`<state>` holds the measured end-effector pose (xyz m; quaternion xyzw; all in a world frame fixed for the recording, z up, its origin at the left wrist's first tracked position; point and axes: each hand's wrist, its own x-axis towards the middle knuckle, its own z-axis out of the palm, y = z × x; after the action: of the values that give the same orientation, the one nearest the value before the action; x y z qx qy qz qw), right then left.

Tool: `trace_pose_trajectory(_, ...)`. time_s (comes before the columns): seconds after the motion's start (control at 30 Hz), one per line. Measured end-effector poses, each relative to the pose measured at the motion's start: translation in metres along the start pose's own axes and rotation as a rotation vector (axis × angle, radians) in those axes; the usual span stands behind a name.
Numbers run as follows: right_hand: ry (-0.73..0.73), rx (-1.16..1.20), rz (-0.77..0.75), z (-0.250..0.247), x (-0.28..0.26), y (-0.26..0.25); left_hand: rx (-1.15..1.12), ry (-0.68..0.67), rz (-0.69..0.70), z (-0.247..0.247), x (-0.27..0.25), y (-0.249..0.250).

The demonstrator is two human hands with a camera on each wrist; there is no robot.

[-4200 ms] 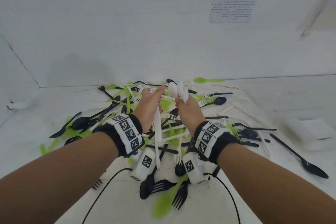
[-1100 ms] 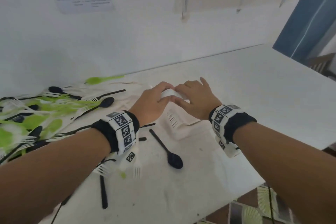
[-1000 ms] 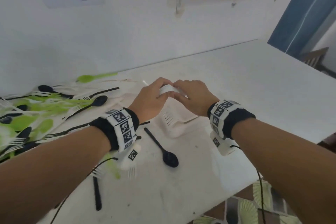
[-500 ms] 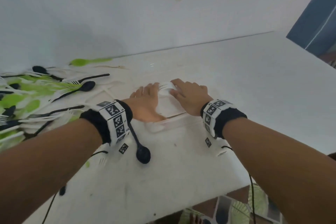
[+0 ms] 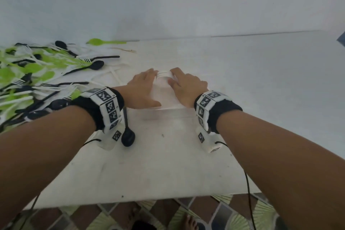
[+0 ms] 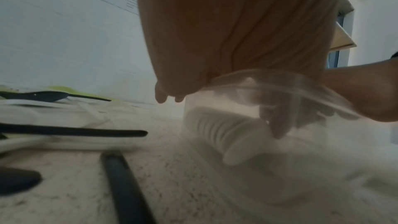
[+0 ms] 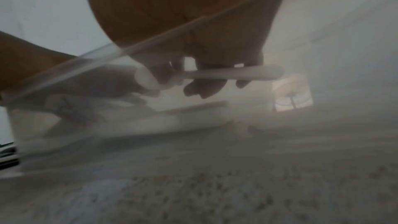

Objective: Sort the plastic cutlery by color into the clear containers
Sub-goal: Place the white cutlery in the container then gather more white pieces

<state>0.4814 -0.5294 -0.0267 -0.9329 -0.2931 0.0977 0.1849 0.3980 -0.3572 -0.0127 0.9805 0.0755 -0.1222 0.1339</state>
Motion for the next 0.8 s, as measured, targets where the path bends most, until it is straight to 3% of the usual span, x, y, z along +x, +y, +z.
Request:
trace_pose_trajectory(0.53,-0.039,0.067,0.009,-0.004,-0.004,-0.002,0.05,-0.035,-0.005,-0.003,-0.003,0.005)
trace_pose_trajectory(0.7,0.027,0.096,-0.033,-0.007,-0.01,-0.005,0.044,-0.033,-0.022,-0.002,-0.004,0.006)
trace_pose_trajectory(0.8,-0.066,0.221,-0.027,-0.016,-0.011,0.0,0.037,-0.028,-0.014,-0.002,-0.004,0.006)
